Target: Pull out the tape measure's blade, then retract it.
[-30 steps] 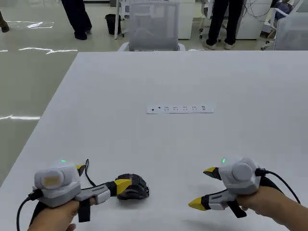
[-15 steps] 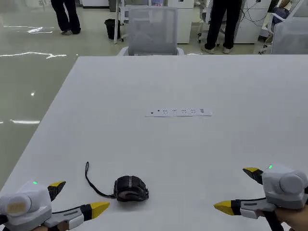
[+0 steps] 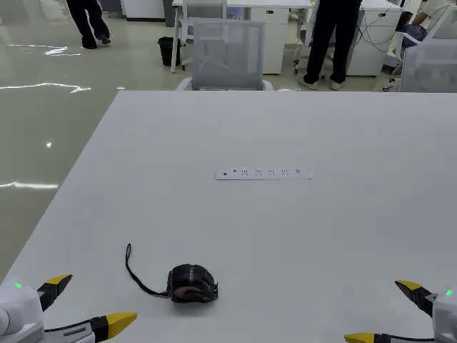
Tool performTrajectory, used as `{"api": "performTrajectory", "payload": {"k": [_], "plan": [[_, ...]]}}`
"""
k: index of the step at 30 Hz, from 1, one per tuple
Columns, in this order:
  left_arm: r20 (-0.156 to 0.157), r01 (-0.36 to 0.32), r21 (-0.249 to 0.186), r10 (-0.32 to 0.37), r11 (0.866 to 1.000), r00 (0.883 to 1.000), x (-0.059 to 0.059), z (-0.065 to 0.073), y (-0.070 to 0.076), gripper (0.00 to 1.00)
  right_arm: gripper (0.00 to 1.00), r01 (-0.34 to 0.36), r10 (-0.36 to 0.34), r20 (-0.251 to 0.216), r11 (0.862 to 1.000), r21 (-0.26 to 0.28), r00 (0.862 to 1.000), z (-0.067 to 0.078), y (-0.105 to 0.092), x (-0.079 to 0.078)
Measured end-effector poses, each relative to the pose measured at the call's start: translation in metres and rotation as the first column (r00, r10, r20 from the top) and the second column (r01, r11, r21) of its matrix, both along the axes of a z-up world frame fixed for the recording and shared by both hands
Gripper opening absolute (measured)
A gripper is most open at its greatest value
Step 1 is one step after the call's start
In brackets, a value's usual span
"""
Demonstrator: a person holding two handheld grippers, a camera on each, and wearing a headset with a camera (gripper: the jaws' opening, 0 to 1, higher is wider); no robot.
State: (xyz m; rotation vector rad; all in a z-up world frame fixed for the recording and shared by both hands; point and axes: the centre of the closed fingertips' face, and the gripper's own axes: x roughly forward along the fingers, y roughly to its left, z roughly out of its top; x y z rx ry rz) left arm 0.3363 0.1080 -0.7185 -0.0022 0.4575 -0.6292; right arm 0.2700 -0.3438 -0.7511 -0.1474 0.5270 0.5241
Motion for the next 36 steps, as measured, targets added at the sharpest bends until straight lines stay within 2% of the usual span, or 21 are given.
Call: {"api": "performTrajectory", "payload": {"k": [5,9,17,24,36], "plan": [[-0.004,0.0,-0.002,0.0,1.0,1.0,-0.001,-0.003,0.005,0.99,1.0,0.052,-0.052,-0.028,0.999,0.002,0.998,-0.003,-0.013,-0.009],[-0.015,-0.002,-0.007,0.002,1.0,1.0,-0.003,-0.005,0.007,0.99,1.0,0.059,-0.06,-0.05,0.998,-0.021,0.997,-0.007,-0.017,-0.015],[-0.024,0.001,-0.001,-0.001,1.0,1.0,-0.003,-0.007,0.011,0.99,1.0,0.067,-0.07,-0.075,0.997,-0.032,0.995,-0.014,-0.017,-0.018],[-0.031,0.01,0.011,-0.01,1.0,0.999,-0.008,-0.008,0.012,0.99,1.0,0.059,-0.062,-0.076,0.998,-0.039,0.995,-0.013,-0.014,-0.02],[-0.036,0.009,0.003,-0.008,1.0,0.999,-0.01,-0.007,0.013,0.99,1.0,0.069,-0.072,-0.078,0.997,-0.047,0.994,-0.014,-0.017,-0.026]]}}
